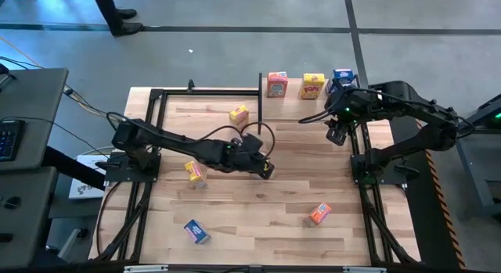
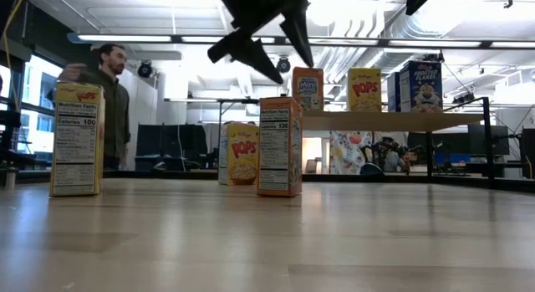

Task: Stack cereal on shelf
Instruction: Put the top orange cereal box on the shelf aligned with the other orange cereal box

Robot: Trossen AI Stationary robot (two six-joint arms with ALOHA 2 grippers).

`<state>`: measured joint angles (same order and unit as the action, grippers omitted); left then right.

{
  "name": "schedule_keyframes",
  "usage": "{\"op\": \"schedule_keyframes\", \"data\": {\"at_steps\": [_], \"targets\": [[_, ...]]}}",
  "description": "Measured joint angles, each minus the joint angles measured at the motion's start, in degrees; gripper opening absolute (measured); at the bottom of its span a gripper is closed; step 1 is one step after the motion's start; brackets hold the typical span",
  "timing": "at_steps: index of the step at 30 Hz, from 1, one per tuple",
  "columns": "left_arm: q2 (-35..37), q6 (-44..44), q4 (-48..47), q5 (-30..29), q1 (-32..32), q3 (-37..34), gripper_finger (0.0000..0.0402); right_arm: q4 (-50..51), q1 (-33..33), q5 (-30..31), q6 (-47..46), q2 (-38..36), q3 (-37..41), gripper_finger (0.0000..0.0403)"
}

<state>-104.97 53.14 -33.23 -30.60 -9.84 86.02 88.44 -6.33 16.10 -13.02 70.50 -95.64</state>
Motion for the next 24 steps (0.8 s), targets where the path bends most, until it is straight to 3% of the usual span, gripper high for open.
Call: {"op": "schedule_keyframes", "data": {"at_steps": [15, 24], "targets": [[-2.2, 3.7, -3.1, -2.9, 0.0, 0.0, 0.0241, 0.0, 0.0, 0.0, 0.0, 0.0, 0.0, 0.0177], [-2.2, 6.8, -4.2, -1.7, -0.3, 0.0, 0.0241, 0.0, 0.0, 0.0, 0.0, 0.0, 0.0, 0.0177]]}}
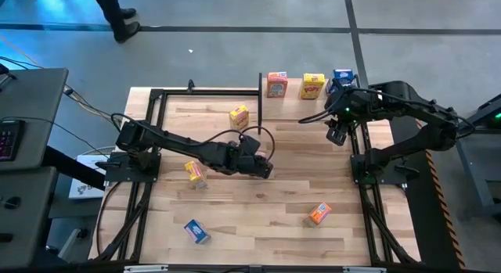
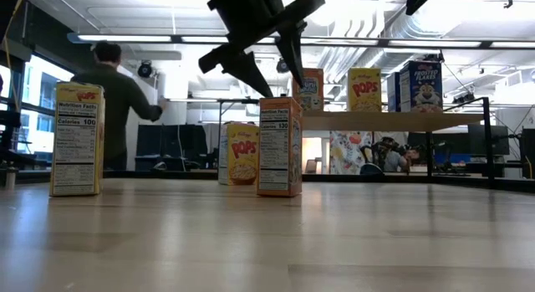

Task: Stack cereal on shelf
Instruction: Put the top orange cereal box on the shelf aligned with the other orange cereal box

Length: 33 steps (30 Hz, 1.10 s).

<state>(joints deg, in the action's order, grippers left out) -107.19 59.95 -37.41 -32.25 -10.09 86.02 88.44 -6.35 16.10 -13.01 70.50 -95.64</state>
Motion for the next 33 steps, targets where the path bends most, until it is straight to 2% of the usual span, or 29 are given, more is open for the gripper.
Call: {"op": "schedule_keyframes", "data": {"at_steps": [33], "targets": [[-1.7, 2.4, -0.2, -0.2, -0.7, 0.0, 0.0241, 0.0, 0.0, 0.0, 0.0, 0.0, 0.0, 0.0177]]}}
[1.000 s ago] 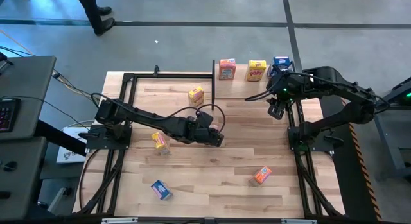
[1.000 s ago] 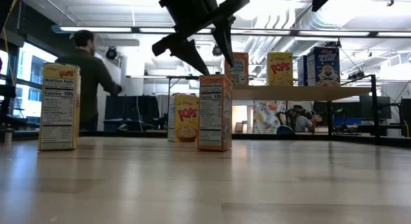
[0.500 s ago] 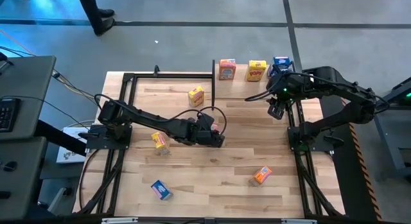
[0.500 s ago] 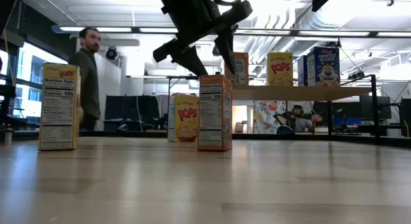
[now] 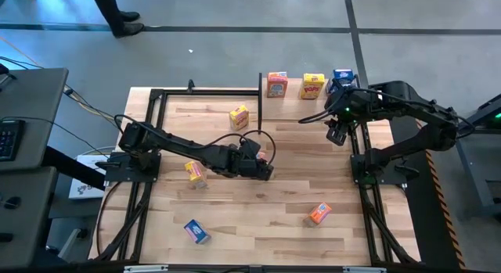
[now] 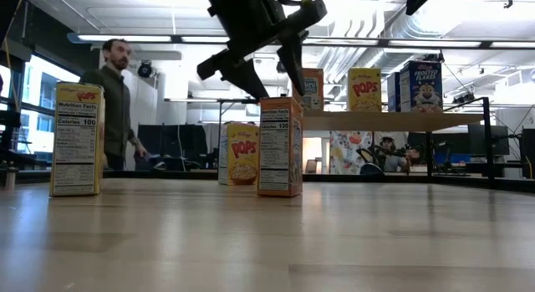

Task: Stack cereal on shelf
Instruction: Put the top orange cereal box on the shelf aligned with the other orange cereal box

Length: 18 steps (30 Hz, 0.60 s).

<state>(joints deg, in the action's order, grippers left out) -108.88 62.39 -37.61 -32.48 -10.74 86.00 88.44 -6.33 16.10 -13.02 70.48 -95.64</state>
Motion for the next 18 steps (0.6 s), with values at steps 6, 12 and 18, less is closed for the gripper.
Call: {"op": "schedule_keyframes", "data": {"at_steps": [6, 12, 18], "targets": [[0.0, 0.1, -0.1, 0.2, -0.1, 0.0, 0.0241, 0.0, 0.0, 0.0, 0.0, 0.0, 0.0, 0.0177], [-0.9, 0.5, -0.3, 1.0, -0.2, 0.0, 0.0241, 0.0, 0.0, 0.0, -0.1, 0.0, 0.0, 0.0177], [-1.7, 0.5, -0.1, 1.0, -0.2, 0.1, 0.0241, 0.0, 0.0, 0.0, -0.2, 0.0, 0.0, 0.0177]]}}
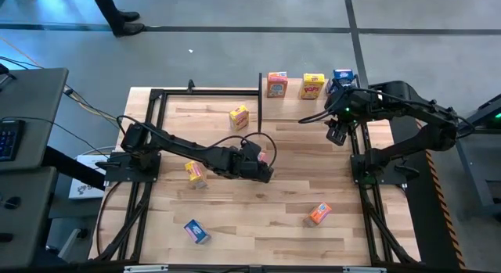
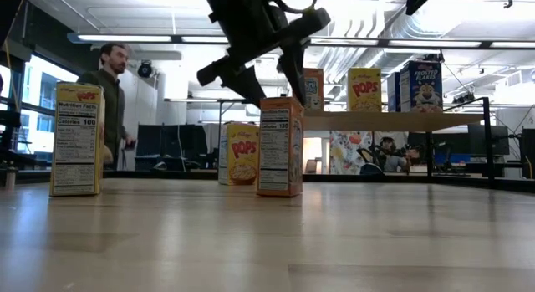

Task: Stack cereal on shelf
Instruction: Put the top orange cereal box on the shelf aligned with the other orange cereal box

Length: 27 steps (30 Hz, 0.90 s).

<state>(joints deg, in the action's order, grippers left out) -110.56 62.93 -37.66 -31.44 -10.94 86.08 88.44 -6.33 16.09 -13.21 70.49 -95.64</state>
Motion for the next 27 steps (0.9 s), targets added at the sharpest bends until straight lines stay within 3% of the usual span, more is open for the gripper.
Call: {"op": "schedule_keyframes", "data": {"at_steps": [22, 27], "targets": [[-0.8, -0.2, -2.5, 0.9, 0.5, -0.1, 0.0241, 0.0, 0.0, 0.0, 0.0, 0.0, 0.0, 0.0177], [-0.8, -1.3, -2.4, 0.9, 0.5, -0.1, 0.0221, 0.0, 0.0, 0.0, 0.0, 0.0, 0.0, 0.0177]]}}
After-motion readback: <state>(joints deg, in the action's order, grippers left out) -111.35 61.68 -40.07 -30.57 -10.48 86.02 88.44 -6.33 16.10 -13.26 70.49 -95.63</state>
